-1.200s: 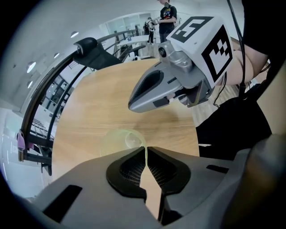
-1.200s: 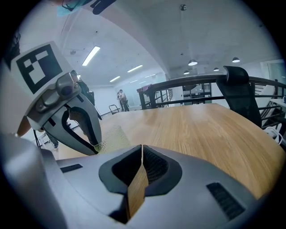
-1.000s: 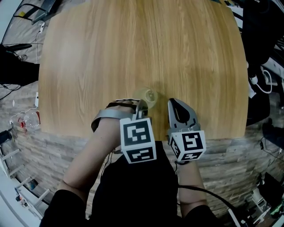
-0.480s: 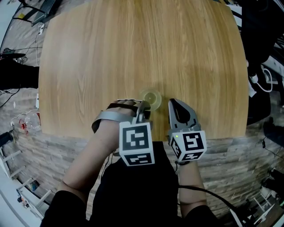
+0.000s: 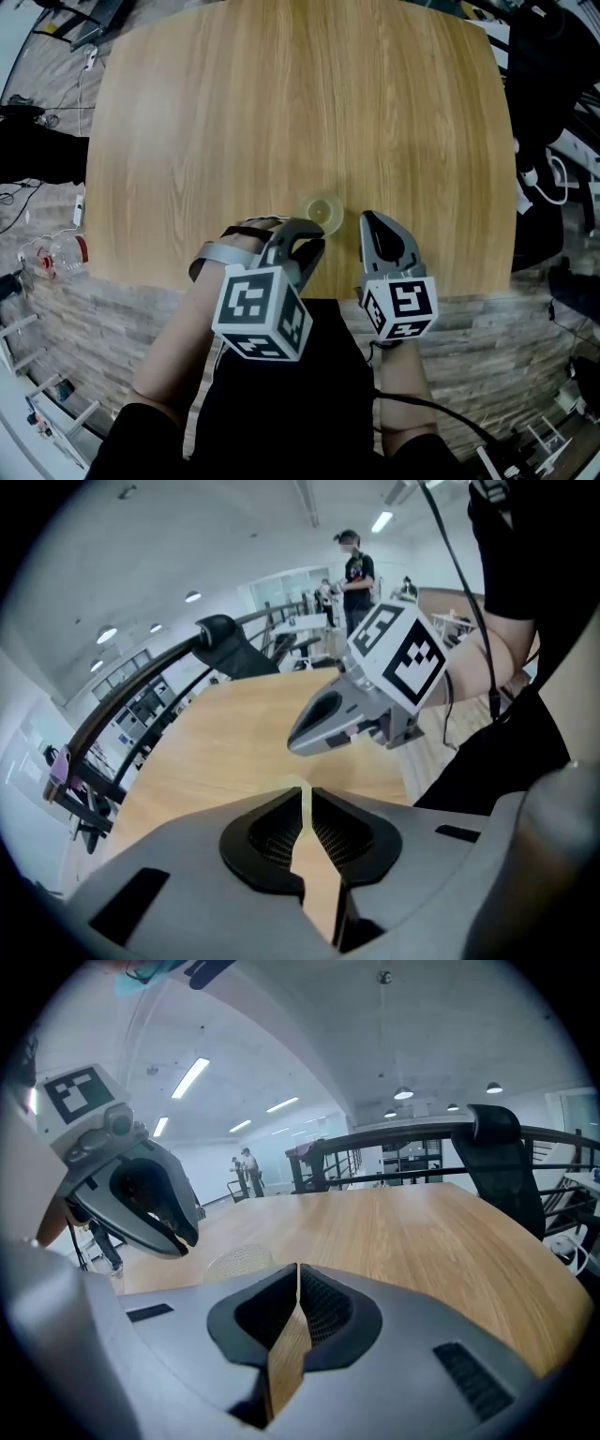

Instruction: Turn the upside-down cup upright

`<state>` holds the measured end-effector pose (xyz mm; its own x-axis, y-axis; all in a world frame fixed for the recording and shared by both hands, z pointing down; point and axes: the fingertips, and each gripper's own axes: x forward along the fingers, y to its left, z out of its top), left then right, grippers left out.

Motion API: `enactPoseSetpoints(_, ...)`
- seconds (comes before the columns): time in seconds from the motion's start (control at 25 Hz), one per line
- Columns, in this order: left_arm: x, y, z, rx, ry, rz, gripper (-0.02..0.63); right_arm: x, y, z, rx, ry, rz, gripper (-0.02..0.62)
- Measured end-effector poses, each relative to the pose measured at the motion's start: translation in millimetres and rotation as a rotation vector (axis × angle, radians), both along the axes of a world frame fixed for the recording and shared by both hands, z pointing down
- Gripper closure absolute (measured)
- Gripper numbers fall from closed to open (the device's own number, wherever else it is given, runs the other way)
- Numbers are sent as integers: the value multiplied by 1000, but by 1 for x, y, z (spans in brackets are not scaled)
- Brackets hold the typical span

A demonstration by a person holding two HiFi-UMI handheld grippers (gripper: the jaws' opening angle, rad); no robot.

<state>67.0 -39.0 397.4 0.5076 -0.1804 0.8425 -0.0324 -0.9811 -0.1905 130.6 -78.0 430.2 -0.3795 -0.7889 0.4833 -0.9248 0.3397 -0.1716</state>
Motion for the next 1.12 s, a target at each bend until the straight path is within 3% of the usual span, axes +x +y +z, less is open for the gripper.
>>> enactPoseSetpoints(0.12, 2, -1, -24, -5, 139, -39, 580, 1, -2, -12, 7, 13, -4, 580)
enactPoseSetpoints(0.32, -1, -10, -39, 46, 284, -141, 597, -3, 1, -29, 13, 24, -19, 580)
enactPoseSetpoints(0.6, -13, -29, -60, 107, 598, -412, 598, -25, 10, -57, 33, 26, -69, 580)
enactPoseSetpoints(0.76, -28, -29, -83, 216, 747, -522, 598, -41, 17, -76, 71, 19, -90, 580)
enactPoseSetpoints(0.92, -43, -22, -103, 353, 850, -559, 600, -61, 22, -96, 141, 7, -105, 581)
enactPoseSetpoints(1.12, -55, -6, -109, 365, 924, -618, 600, -84, 34, -118, 245, -33, -141, 581)
